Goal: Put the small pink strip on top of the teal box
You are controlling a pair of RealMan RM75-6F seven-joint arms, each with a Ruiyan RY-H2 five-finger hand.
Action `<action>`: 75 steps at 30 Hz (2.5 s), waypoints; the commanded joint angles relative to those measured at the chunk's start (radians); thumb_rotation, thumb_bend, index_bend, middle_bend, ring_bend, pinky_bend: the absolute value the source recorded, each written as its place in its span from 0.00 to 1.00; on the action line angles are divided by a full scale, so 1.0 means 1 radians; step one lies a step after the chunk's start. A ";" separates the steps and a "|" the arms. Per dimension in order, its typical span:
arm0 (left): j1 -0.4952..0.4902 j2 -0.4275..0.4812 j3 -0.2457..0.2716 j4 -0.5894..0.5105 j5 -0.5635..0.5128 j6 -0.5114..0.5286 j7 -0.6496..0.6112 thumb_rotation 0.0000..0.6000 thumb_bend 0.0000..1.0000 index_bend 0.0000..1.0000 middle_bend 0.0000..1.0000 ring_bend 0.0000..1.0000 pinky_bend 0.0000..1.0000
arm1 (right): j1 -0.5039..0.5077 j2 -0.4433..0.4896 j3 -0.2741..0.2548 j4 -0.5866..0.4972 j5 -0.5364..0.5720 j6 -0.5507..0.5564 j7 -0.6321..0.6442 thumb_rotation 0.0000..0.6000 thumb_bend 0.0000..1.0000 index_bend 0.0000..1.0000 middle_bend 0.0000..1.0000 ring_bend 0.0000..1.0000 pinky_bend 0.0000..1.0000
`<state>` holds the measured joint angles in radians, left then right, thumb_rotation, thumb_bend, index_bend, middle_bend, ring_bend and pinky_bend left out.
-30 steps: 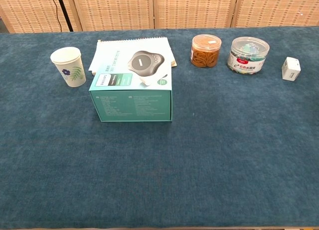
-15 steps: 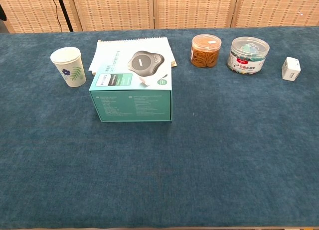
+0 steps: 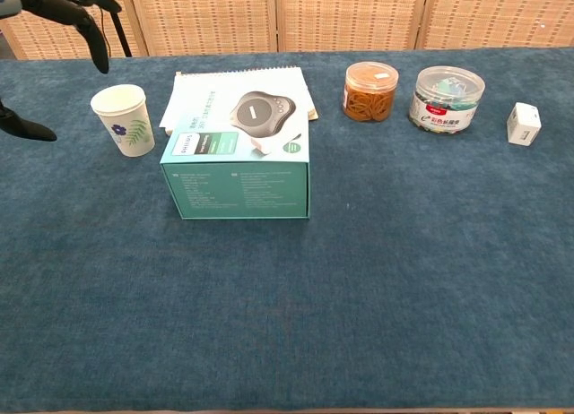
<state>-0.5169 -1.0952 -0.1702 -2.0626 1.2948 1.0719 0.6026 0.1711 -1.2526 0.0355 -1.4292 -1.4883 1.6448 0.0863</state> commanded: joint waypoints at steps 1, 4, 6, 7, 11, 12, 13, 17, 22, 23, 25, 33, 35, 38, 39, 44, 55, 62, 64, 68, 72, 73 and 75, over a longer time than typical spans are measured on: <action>-0.070 -0.088 -0.025 -0.041 -0.094 -0.006 0.119 1.00 0.00 0.38 0.04 0.02 0.00 | -0.004 0.003 0.005 -0.003 -0.001 -0.006 0.007 1.00 0.00 0.00 0.00 0.00 0.00; -0.096 -0.125 -0.031 -0.047 -0.136 0.003 0.163 1.00 0.00 0.39 0.00 0.00 0.00 | -0.006 0.004 0.009 -0.004 -0.003 -0.012 0.010 1.00 0.00 0.00 0.00 0.00 0.00; -0.131 -0.173 -0.041 -0.044 -0.181 0.003 0.199 1.00 0.00 0.39 0.00 0.00 0.00 | -0.009 0.005 0.013 -0.006 -0.007 -0.015 0.014 1.00 0.00 0.00 0.00 0.00 0.00; -0.149 -0.197 -0.045 -0.038 -0.206 0.009 0.221 1.00 0.00 0.39 0.00 0.00 0.00 | -0.010 0.006 0.015 -0.007 -0.009 -0.016 0.015 1.00 0.00 0.00 0.00 0.00 0.00; -0.199 -0.262 -0.051 -0.024 -0.284 0.028 0.283 1.00 0.00 0.39 0.00 0.00 0.00 | -0.016 0.008 0.023 -0.011 -0.014 -0.019 0.021 1.00 0.00 0.00 0.00 0.00 0.00; -0.209 -0.274 -0.051 -0.021 -0.297 0.033 0.293 1.00 0.00 0.39 0.00 0.00 0.00 | -0.017 0.009 0.025 -0.012 -0.014 -0.020 0.022 1.00 0.00 0.00 0.00 0.00 0.00; -0.219 -0.288 -0.049 -0.015 -0.309 0.040 0.304 1.00 0.00 0.39 0.00 0.00 0.00 | -0.019 0.010 0.027 -0.012 -0.015 -0.022 0.024 1.00 0.00 0.00 0.00 0.00 0.00; -0.244 -0.320 -0.041 0.006 -0.343 0.057 0.322 1.00 0.00 0.39 0.00 0.00 0.00 | -0.022 0.013 0.033 -0.014 -0.018 -0.028 0.033 1.00 0.00 0.00 0.00 0.00 0.00; -0.270 -0.356 -0.036 0.052 -0.386 0.057 0.309 1.00 0.00 0.39 0.00 0.00 0.00 | -0.026 0.016 0.038 -0.017 -0.021 -0.037 0.043 1.00 0.00 0.00 0.00 0.00 0.00; -0.275 -0.363 -0.034 0.059 -0.393 0.057 0.305 1.00 0.00 0.39 0.00 0.00 0.00 | -0.026 0.016 0.039 -0.017 -0.022 -0.037 0.044 1.00 0.00 0.00 0.00 0.00 0.00; -0.283 -0.373 -0.032 0.069 -0.407 0.056 0.298 1.00 0.00 0.39 0.00 0.00 0.00 | -0.027 0.017 0.041 -0.018 -0.023 -0.040 0.046 1.00 0.00 0.00 0.00 0.00 0.00; -0.313 -0.402 -0.022 0.088 -0.440 0.067 0.282 1.00 0.00 0.39 0.00 0.00 0.00 | -0.031 0.017 0.050 -0.018 -0.027 -0.049 0.050 1.00 0.00 0.00 0.00 0.00 0.00; -0.320 -0.408 -0.021 0.091 -0.443 0.073 0.280 1.00 0.00 0.39 0.00 0.00 0.00 | -0.032 0.017 0.052 -0.019 -0.028 -0.051 0.051 1.00 0.00 0.00 0.00 0.00 0.00; -0.329 -0.417 -0.020 0.098 -0.455 0.079 0.278 1.00 0.00 0.40 0.00 0.00 0.00 | -0.034 0.018 0.054 -0.020 -0.030 -0.052 0.052 1.00 0.00 0.00 0.00 0.00 0.00; -0.332 -0.420 -0.020 0.100 -0.460 0.080 0.276 1.00 0.00 0.40 0.00 0.00 0.00 | -0.034 0.018 0.055 -0.020 -0.031 -0.053 0.052 1.00 0.00 0.00 0.00 0.00 0.00; -0.347 -0.442 -0.022 0.113 -0.483 0.079 0.251 1.00 0.00 0.41 0.00 0.00 0.00 | -0.037 0.018 0.060 -0.021 -0.032 -0.055 0.053 1.00 0.00 0.00 0.00 0.00 0.00; -0.355 -0.469 -0.021 0.139 -0.457 0.106 0.198 1.00 0.00 0.46 0.00 0.00 0.00 | -0.041 0.019 0.068 -0.022 -0.035 -0.059 0.058 1.00 0.00 0.00 0.00 0.00 0.00; -0.361 -0.490 -0.019 0.161 -0.460 0.118 0.188 0.91 0.00 0.48 0.00 0.00 0.00 | -0.044 0.020 0.071 -0.024 -0.037 -0.060 0.059 1.00 0.00 0.00 0.00 0.00 0.00; -0.363 -0.494 -0.018 0.165 -0.463 0.118 0.186 0.89 0.00 0.48 0.00 0.00 0.00 | -0.044 0.020 0.072 -0.025 -0.036 -0.061 0.059 1.00 0.00 0.00 0.00 0.00 0.00; -0.371 -0.504 -0.015 0.173 -0.481 0.131 0.210 0.88 0.00 0.48 0.00 0.00 0.00 | -0.045 0.020 0.075 -0.026 -0.036 -0.064 0.060 1.00 0.00 0.00 0.00 0.00 0.00; -0.377 -0.509 -0.015 0.180 -0.500 0.138 0.222 0.88 0.00 0.48 0.00 0.00 0.00 | -0.046 0.021 0.076 -0.027 -0.036 -0.066 0.064 1.00 0.00 0.00 0.00 0.00 0.00; -0.379 -0.511 -0.015 0.182 -0.505 0.137 0.223 0.88 0.00 0.48 0.00 0.00 0.00 | -0.046 0.022 0.077 -0.027 -0.036 -0.066 0.065 1.00 0.00 0.00 0.00 0.00 0.00; -0.381 -0.511 -0.016 0.184 -0.511 0.136 0.223 0.88 0.00 0.48 0.00 0.00 0.00 | -0.047 0.022 0.077 -0.028 -0.036 -0.067 0.066 1.00 0.00 0.00 0.00 0.00 0.00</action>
<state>-0.8974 -1.6062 -0.1860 -1.8796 0.7846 1.2084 0.8258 0.1245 -1.2305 0.1129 -1.4570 -1.5247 1.5784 0.1518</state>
